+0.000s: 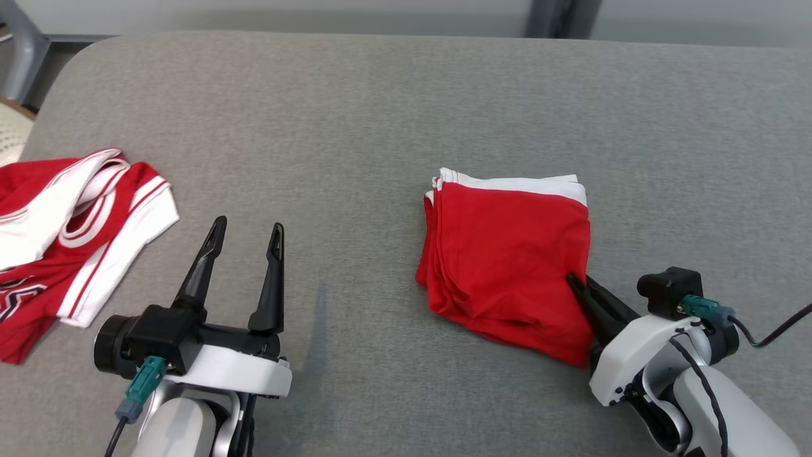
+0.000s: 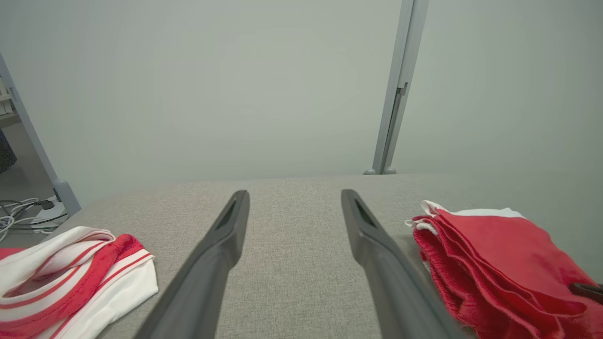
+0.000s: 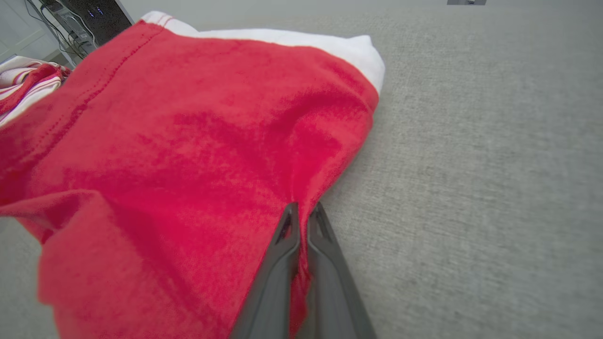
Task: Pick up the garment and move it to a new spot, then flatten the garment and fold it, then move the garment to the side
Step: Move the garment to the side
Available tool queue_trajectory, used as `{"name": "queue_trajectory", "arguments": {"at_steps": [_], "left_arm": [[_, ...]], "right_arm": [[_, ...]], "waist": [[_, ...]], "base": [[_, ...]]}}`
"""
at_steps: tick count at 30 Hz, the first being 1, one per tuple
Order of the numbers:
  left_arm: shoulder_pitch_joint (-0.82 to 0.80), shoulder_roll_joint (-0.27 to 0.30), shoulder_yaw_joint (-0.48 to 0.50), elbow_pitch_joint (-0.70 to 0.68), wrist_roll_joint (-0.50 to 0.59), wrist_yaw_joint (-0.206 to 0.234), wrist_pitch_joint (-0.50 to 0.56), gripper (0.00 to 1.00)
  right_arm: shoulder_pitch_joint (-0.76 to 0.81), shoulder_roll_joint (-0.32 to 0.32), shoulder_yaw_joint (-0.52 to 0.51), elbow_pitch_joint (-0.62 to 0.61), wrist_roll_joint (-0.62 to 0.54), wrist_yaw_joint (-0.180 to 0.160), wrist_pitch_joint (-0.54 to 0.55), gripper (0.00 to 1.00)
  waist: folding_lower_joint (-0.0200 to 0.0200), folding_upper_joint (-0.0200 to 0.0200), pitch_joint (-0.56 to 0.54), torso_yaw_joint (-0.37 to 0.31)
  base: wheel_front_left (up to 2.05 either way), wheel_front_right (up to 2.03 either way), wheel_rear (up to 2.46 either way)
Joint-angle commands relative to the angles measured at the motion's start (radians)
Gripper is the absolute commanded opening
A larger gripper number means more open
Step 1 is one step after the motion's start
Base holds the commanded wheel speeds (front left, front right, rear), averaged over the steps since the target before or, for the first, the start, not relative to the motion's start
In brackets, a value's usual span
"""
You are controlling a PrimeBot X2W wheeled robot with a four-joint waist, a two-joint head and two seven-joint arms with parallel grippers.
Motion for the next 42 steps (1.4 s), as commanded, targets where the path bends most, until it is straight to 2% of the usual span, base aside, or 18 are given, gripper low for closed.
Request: {"name": "queue_trajectory", "arguments": {"at_steps": [1, 8, 17, 23, 26, 31, 37, 38, 39, 40, 41, 42], "left_arm": [[-0.003, 0.007, 0.002, -0.007, 0.008, 0.004, 0.002, 1.00], [-0.029, 0.042, -0.020, -0.065, 0.038, -0.001, 0.043, 1.00], [-0.124, 0.066, -0.088, -0.162, 0.090, -0.032, 0.138, 1.00], [-0.198, 0.074, -0.146, -0.226, 0.128, -0.065, 0.195, 1.00], [-0.230, 0.070, -0.168, -0.259, 0.142, -0.072, 0.211, 1.00], [-0.271, 0.066, -0.197, -0.310, 0.161, -0.085, 0.233, 1.00], [-0.290, 0.077, -0.205, -0.356, 0.173, -0.088, 0.252, 1.00], [-0.291, 0.080, -0.204, -0.362, 0.174, -0.086, 0.255, 1.00], [-0.291, 0.082, -0.204, -0.368, 0.176, -0.084, 0.256, 1.00], [-0.290, 0.084, -0.203, -0.371, 0.176, -0.082, 0.258, 1.00], [-0.287, 0.086, -0.201, -0.373, 0.177, -0.079, 0.261, 1.00], [-0.283, 0.087, -0.199, -0.373, 0.176, -0.077, 0.263, 1.00]], "right_arm": [[-0.011, -0.022, 0.007, 0.005, -0.008, 0.000, -0.007, 0.00], [-0.063, -0.112, 0.077, 0.051, 0.028, 0.000, -0.059, 0.00], [-0.249, -0.220, 0.120, 0.201, 0.066, 0.000, -0.174, 0.00], [-0.394, -0.309, 0.100, 0.331, 0.050, 0.000, -0.193, 0.00], [-0.456, -0.351, 0.049, 0.363, 0.022, 0.000, -0.194, 0.00], [-0.513, -0.396, -0.050, 0.428, -0.017, 0.000, -0.193, 0.00], [-0.541, -0.405, -0.161, 0.479, -0.077, 0.000, -0.194, 0.00], [-0.546, -0.402, -0.188, 0.482, -0.093, 0.000, -0.194, 0.06], [-0.548, -0.395, -0.217, 0.488, -0.105, 0.000, -0.194, 0.35], [-0.545, -0.389, -0.237, 0.495, -0.124, 0.000, -0.194, 0.59], [-0.547, -0.378, -0.263, 0.501, -0.137, 0.000, -0.194, 1.00], [-0.545, -0.368, -0.284, 0.513, -0.152, 0.000, -0.194, 1.00]], "waist": [[0.0000, 0.0000, -0.013, -0.064], [0.0000, 0.0000, -0.005, -0.235], [0.0000, 0.0000, 0.105, -0.358], [0.0000, 0.0000, 0.199, -0.358], [0.0000, 0.0000, 0.250, -0.344], [0.0000, 0.0000, 0.314, -0.315], [0.0000, 0.0000, 0.353, -0.303], [0.0000, 0.0000, 0.356, -0.303], [0.0000, 0.0000, 0.358, -0.304], [0.0000, 0.0000, 0.359, -0.306], [0.0000, 0.0000, 0.359, -0.310], [0.0000, 0.0000, 0.356, -0.315]], "base": [[0.00, 0.00, 0.00], [0.00, 0.00, 0.00], [0.00, 0.00, 0.00], [0.00, 0.00, 0.00], [0.00, 0.00, 0.00], [0.00, 0.00, 0.00], [0.00, 0.00, 0.00], [0.00, 0.00, 0.00], [0.00, 0.00, 0.00], [0.00, 0.00, 0.00], [0.00, 0.00, 0.00], [0.00, 0.00, 0.00]]}}
